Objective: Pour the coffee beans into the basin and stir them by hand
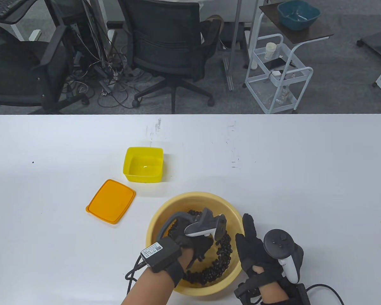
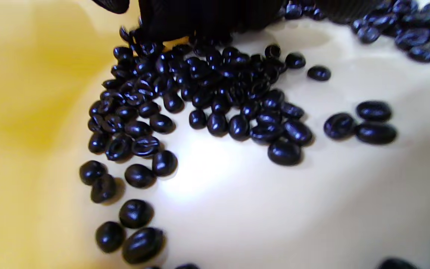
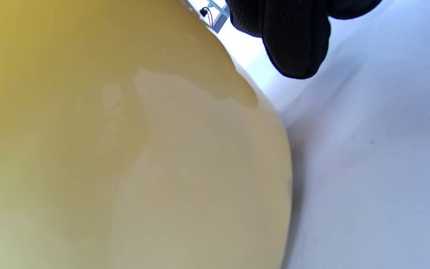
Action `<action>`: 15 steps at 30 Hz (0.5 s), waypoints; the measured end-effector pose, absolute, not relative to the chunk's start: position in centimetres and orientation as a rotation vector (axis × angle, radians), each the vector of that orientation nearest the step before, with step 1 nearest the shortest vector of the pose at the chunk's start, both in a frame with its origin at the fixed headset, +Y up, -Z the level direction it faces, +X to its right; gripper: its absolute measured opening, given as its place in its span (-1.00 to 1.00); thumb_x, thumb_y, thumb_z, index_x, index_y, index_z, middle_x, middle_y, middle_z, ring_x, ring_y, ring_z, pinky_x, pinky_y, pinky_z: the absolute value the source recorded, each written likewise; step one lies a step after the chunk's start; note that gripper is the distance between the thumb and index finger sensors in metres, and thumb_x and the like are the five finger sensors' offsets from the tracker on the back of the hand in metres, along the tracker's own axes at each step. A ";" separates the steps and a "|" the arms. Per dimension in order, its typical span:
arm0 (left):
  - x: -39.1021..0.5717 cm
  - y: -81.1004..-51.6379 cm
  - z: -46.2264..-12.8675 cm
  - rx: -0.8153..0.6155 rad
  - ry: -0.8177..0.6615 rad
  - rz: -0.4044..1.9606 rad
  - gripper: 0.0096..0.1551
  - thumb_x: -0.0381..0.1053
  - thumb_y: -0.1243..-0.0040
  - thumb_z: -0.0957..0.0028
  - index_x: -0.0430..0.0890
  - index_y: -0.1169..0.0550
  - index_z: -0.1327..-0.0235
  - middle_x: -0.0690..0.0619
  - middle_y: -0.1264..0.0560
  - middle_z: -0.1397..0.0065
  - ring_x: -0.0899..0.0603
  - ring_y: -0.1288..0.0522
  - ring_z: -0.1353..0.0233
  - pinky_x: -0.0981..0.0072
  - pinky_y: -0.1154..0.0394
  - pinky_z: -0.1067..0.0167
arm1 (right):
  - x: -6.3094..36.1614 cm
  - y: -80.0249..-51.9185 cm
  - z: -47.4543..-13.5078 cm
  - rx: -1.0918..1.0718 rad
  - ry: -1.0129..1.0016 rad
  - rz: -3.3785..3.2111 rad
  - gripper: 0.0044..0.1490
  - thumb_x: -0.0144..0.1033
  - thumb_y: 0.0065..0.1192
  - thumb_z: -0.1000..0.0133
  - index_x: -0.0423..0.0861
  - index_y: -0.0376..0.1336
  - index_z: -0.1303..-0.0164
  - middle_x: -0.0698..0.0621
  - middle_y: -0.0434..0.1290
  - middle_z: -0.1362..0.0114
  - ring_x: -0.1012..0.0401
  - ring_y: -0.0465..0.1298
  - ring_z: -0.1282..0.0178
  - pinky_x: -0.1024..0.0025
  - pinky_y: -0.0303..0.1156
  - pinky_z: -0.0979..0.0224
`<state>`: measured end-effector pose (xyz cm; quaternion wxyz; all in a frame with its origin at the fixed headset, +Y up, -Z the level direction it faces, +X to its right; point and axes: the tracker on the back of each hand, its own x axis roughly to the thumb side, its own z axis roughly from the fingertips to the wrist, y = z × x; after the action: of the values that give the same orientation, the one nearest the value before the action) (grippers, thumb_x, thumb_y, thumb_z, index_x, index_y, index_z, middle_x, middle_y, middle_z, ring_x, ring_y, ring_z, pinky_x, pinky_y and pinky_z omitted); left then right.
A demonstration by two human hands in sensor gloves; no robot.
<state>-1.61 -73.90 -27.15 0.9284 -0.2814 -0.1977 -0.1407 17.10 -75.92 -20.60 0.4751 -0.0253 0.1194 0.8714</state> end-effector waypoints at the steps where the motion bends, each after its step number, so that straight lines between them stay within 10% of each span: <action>1: -1.7 -73.5 -27.0 -0.575 -0.407 -0.276 -0.24 0.30 0.10 -0.11 0.00 -0.25 -0.55 -0.10 -0.26 -0.61 -0.29 -0.31 -0.60 -0.16 -0.12 -0.52 | 17.1 -75.9 -20.6 -0.060 0.291 2.131 -0.14 0.05 -0.22 -0.18 0.04 -0.40 -0.55 -0.37 0.05 -0.48 -0.30 0.38 -0.27 -0.29 0.05 -0.40; 8: -3.9 -67.2 -24.9 -0.434 -0.452 -0.139 -0.24 0.32 0.11 -0.12 -0.02 -0.33 -0.52 -0.11 -0.33 -0.58 -0.30 -0.37 -0.56 -0.17 -0.14 -0.51 | 17.3 -75.3 -20.0 -0.039 0.239 2.235 0.06 0.23 -0.22 -0.15 -0.09 -0.54 -0.49 -0.40 -0.12 -0.52 -0.38 0.21 -0.40 -0.37 -0.08 -0.42; 15: -9.5 -62.3 -18.4 0.002 -0.499 -0.148 -0.16 0.40 0.11 -0.09 0.00 -0.28 -0.57 -0.12 -0.28 -0.64 -0.32 -0.31 -0.61 -0.23 -0.11 -0.52 | 16.9 -73.8 -18.8 0.045 0.117 2.443 0.05 0.32 -0.22 -0.12 -0.05 -0.38 -0.60 -0.37 -0.15 -0.57 -0.42 0.10 -0.48 -0.41 -0.13 -0.43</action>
<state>-9.48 -62.34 -18.38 0.9664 0.0008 -0.2465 -0.0732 16.94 -73.77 -18.80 0.3406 0.0171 0.0450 0.9390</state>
